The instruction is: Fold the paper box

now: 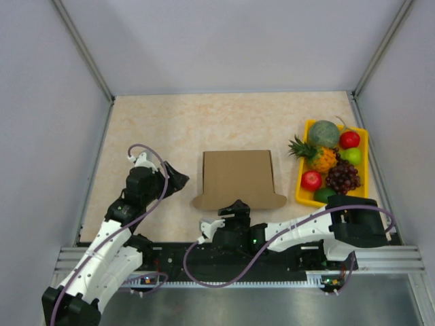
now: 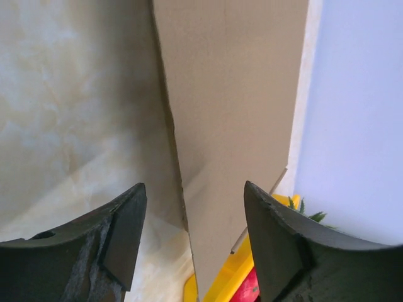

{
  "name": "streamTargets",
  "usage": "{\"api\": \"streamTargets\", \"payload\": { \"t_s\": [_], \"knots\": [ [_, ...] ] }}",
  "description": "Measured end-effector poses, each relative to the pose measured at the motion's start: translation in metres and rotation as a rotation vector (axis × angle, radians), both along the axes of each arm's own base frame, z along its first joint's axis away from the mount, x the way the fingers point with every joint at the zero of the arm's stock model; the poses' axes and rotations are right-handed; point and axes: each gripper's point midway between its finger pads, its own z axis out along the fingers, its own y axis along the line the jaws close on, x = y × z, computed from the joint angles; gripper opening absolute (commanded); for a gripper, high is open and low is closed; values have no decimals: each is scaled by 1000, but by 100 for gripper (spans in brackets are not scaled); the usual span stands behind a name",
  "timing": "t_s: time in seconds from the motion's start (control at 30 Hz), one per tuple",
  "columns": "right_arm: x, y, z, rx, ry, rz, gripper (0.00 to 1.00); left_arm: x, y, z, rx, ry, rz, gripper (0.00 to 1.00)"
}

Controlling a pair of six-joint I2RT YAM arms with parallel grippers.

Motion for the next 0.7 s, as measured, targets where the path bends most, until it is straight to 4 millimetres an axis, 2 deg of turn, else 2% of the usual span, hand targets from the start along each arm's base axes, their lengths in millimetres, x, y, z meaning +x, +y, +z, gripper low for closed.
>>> {"api": "streamTargets", "payload": {
  "t_s": [0.03,0.13,0.47,0.53,0.6,0.67,0.7],
  "knots": [
    [1,2,2,2,-17,3,51,-1,1,1,-1,-1,2,79],
    [4,8,5,10,-61,8,45,-4,3,1,1,0,5,80],
    [10,2,-8,-15,-115,13,46,-7,5,2,6,-3,5,82],
    [12,1,-8,-10,-119,10,38,-8,5,2,5,-3,3,83],
    [16,0,-8,-7,-124,3,24,-8,4,2,3,-3,1,84],
    [21,0,-6,1,-130,-6,21,-8,3,2,-3,-1,-7,88],
    [24,0,-5,10,-133,-12,16,-9,3,3,-4,-1,-8,89]
  ]
}}
